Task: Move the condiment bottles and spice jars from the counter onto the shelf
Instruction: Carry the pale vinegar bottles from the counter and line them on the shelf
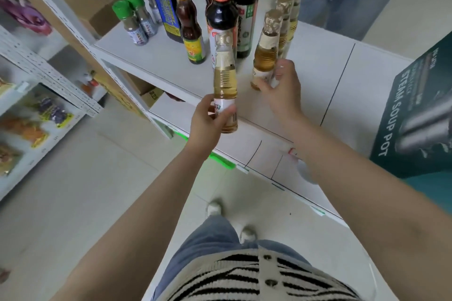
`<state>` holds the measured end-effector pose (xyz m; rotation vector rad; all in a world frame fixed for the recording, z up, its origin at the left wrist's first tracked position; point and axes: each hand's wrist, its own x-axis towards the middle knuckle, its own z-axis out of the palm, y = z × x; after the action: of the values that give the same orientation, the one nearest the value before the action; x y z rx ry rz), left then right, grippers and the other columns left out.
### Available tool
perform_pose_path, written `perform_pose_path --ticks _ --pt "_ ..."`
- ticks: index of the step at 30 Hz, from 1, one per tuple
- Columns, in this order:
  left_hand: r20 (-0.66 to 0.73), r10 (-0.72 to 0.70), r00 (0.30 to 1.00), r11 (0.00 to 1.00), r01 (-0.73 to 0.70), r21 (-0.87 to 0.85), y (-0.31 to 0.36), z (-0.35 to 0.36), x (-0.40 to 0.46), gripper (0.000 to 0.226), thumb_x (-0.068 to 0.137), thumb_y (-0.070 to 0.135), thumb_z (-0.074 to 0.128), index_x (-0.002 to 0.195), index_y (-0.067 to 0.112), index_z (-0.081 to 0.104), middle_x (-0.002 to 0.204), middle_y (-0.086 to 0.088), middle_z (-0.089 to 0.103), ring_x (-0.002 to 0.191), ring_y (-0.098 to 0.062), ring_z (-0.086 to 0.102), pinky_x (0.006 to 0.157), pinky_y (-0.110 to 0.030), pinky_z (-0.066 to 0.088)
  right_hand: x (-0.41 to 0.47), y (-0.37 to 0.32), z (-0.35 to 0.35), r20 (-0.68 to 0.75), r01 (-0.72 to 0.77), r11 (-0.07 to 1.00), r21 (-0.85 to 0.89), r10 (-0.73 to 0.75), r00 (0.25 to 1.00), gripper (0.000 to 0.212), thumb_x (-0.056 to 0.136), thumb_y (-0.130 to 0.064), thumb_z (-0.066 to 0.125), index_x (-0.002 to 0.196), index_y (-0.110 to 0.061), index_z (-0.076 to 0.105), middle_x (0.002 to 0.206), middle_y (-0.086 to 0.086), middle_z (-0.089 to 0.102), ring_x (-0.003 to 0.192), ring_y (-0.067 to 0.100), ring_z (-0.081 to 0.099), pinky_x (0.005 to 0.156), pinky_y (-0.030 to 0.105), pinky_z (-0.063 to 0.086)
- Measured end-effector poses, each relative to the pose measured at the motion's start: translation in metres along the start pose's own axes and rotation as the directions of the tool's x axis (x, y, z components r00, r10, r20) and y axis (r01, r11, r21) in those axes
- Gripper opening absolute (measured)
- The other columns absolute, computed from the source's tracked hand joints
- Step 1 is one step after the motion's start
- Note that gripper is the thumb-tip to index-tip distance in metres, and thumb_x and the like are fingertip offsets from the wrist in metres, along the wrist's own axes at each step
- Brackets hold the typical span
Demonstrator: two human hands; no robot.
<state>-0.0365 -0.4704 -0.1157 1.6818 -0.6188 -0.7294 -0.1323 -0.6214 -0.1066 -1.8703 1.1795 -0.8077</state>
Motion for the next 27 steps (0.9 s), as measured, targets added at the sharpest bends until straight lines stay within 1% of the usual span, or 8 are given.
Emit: perform_pose_path --ticks 5,8,12,16,18,21,24,27 --pt "-0.061 -0.075 0.995 0.996 0.071 -0.062 -0.004 -0.01 -0.011 0.03 0.091 0.027 0.063 0.118 0.014 0.058 0.088 0.003 0.057 0.076 -0.008 0.061 0.057 -0.009 0.048 0.011 -0.005 0.025 -0.145 -0.108 0.994 -0.004 0.107 0.984 0.06 0.072 -0.033 0.077 0.119 -0.011 0.049 0.117 0.008 0.055 0.107 0.024 0.057 0.085 0.042 0.053" --pt "-0.072 -0.101 0.992 0.991 0.094 -0.094 -0.006 -0.015 -0.014 0.027 0.091 0.028 0.063 0.115 0.016 0.058 0.087 0.003 0.057 0.076 -0.008 0.061 0.059 -0.01 0.05 0.017 -0.005 0.033 -0.179 -0.162 0.986 -0.045 0.151 0.972 0.065 0.073 -0.033 0.077 0.125 -0.012 0.045 0.122 0.008 0.052 0.114 0.026 0.053 0.088 0.043 0.05" --pt "-0.069 -0.114 0.991 0.99 0.108 -0.086 -0.007 -0.022 -0.017 0.032 0.091 0.031 0.062 0.118 0.016 0.057 0.091 0.005 0.058 0.081 -0.007 0.061 0.059 -0.008 0.049 0.019 -0.006 0.032 -0.178 -0.164 0.985 -0.047 0.153 0.972 0.057 0.078 -0.027 0.075 0.123 -0.01 0.046 0.126 0.006 0.056 0.116 0.024 0.055 0.093 0.039 0.048" --pt "-0.052 -0.139 0.989 0.986 0.133 -0.1 -0.006 -0.026 -0.023 0.035 0.091 0.033 0.061 0.121 0.017 0.056 0.094 0.006 0.058 0.083 -0.007 0.062 0.061 -0.01 0.049 -0.002 -0.005 0.02 -0.12 -0.109 0.994 0.027 0.112 0.986 0.044 0.08 -0.024 0.072 0.113 -0.008 0.048 0.117 0.007 0.062 0.103 0.022 0.06 0.083 0.025 0.045" --pt "-0.049 -0.148 0.988 0.984 0.142 -0.112 -0.006 -0.03 -0.028 0.036 0.09 0.034 0.063 0.121 0.017 0.056 0.096 0.003 0.059 0.084 -0.011 0.064 0.066 -0.015 0.051 -0.018 -0.005 0.012 -0.067 -0.074 0.995 0.072 0.079 0.995 0.04 0.08 -0.023 0.072 0.11 -0.009 0.049 0.112 0.007 0.063 0.098 0.019 0.06 0.081 0.023 0.045" --pt "-0.021 -0.174 0.985 0.97 0.168 -0.177 -0.009 -0.036 -0.037 0.041 0.085 0.038 0.068 0.119 0.016 0.058 0.105 -0.007 0.064 0.091 -0.025 0.069 0.078 -0.033 0.056 -0.042 -0.01 0.002 0.063 -0.058 0.984 0.171 0.048 0.997 0.035 0.08 -0.027 0.071 0.107 -0.017 0.051 0.108 0.006 0.064 0.097 0.019 0.063 0.084 0.032 0.051" --pt "-0.026 -0.205 0.978 0.955 0.195 -0.223 -0.014 -0.045 -0.055 0.049 0.079 0.044 0.067 0.118 0.015 0.058 0.109 -0.011 0.069 0.094 -0.026 0.07 0.084 -0.04 0.057 -0.071 -0.023 -0.003 0.287 -0.206 0.885 0.419 0.086 0.954 0.019 0.087 -0.023 0.063 0.102 -0.023 0.053 0.101 -0.002 0.064 0.089 0.01 0.063 0.077 0.029 0.053" --pt "-0.073 -0.248 0.966 0.934 0.218 -0.282 -0.019 -0.064 -0.078 0.043 0.087 0.04 0.063 0.123 0.017 0.056 0.11 -0.009 0.071 0.093 -0.021 0.069 0.083 -0.039 0.055 -0.101 -0.032 -0.003 0.494 -0.391 0.763 0.515 0.109 0.863 0.007 0.097 -0.021 0.052 0.102 -0.022 0.057 0.095 -0.005 0.065 0.082 0.006 0.064 0.07 0.024 0.052"
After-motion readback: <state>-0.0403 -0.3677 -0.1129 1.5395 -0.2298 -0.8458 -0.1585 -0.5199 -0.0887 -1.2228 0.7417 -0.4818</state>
